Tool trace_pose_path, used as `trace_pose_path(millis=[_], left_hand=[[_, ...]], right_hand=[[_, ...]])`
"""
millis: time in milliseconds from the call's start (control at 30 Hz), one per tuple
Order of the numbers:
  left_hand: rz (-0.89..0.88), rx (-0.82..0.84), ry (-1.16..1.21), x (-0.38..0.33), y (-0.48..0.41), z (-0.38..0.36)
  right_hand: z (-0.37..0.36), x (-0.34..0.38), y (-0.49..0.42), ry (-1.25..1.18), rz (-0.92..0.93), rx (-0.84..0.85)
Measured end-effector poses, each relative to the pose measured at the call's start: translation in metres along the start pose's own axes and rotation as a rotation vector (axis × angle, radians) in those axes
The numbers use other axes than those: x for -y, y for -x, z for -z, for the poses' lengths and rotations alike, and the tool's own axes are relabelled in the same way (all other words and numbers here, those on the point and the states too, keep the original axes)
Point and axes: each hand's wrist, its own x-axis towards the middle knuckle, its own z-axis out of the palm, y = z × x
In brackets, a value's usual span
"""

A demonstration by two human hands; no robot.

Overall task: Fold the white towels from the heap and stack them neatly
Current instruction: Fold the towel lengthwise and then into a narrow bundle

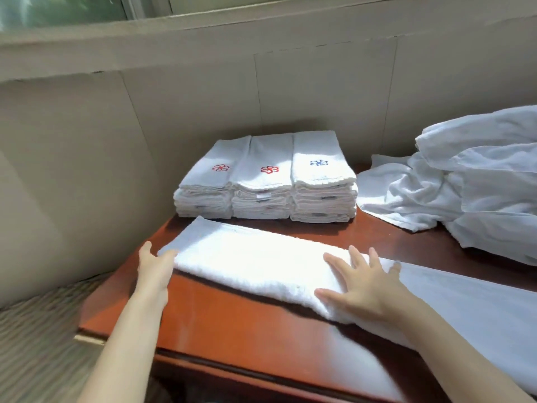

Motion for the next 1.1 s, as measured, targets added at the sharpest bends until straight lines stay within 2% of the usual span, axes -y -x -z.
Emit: trace_pose_path(millis=[33, 100, 167, 267, 433, 533, 567, 633, 700, 733, 767, 800, 833, 867, 933, 1000, 1100], left_hand=[[0.022, 0.048, 0.2, 0.0, 0.004, -0.006], [0.086, 0.137, 0.318, -0.006, 0.009, -0.022], [0.145, 0.143, 0.298, -0.014, 0.011, -0.04], [0.14, 0.021, 0.158, -0.024, 0.007, -0.059], [-0.196, -0.119, -0.057, -0.065, 0.025, -0.076], [-0.539, -0.051, -0.245, -0.097, 0.063, -0.091], [-0.651, 0.032, -0.283, -0.105, 0.082, -0.098], [-0.847, 0.332, -0.308, -0.11, 0.127, -0.113], [-0.98, 0.801, -0.325, -0.101, 0.171, -0.121], [-0.981, 1.062, -0.322, -0.093, 0.187, -0.123], [-0.922, 1.29, -0.312, -0.086, 0.197, -0.122], [-0.812, 1.444, -0.278, -0.081, 0.201, -0.121], [-0.705, 1.501, -0.222, -0.079, 0.2, -0.121], [-0.648, 1.448, -0.168, -0.077, 0.195, -0.123], [-0.613, 1.093, -0.097, -0.074, 0.179, -0.129], [-0.532, 0.729, -0.048, -0.069, 0.161, -0.136], [-0.484, 0.47, -0.155, -0.052, 0.14, -0.145]], right_hand=[[-0.001, 0.002, -0.001, 0.004, -0.002, -0.013], [-0.004, 0.002, -0.003, 0.008, -0.004, -0.05], [-0.006, 0.003, -0.003, -0.017, 0.0, -0.09], [-0.008, -0.001, -0.003, -0.04, 0.026, -0.122], [-0.004, -0.016, -0.001, -0.073, 0.014, -0.13], [0.003, -0.022, -0.001, -0.174, 0.064, -0.122], [0.009, -0.024, 0.001, -0.359, 0.064, -0.118], [0.026, -0.032, 0.008, -1.047, 0.003, -0.151], [0.041, -0.05, 0.019, -1.683, -0.069, -0.176], [0.048, -0.061, 0.026, -1.888, -0.09, -0.146], [0.053, -0.07, 0.033, -2.021, -0.124, -0.099], [0.056, -0.077, 0.04, -2.047, -0.167, -0.074], [0.056, -0.082, 0.046, -1.992, -0.232, -0.058], [0.051, -0.087, 0.049, -1.874, -0.305, -0.05], [0.043, -0.092, 0.052, -1.548, -0.376, -0.077], [0.037, -0.095, 0.051, -1.305, -0.341, -0.156], [0.036, -0.089, 0.054, -1.235, -0.404, -0.303]])
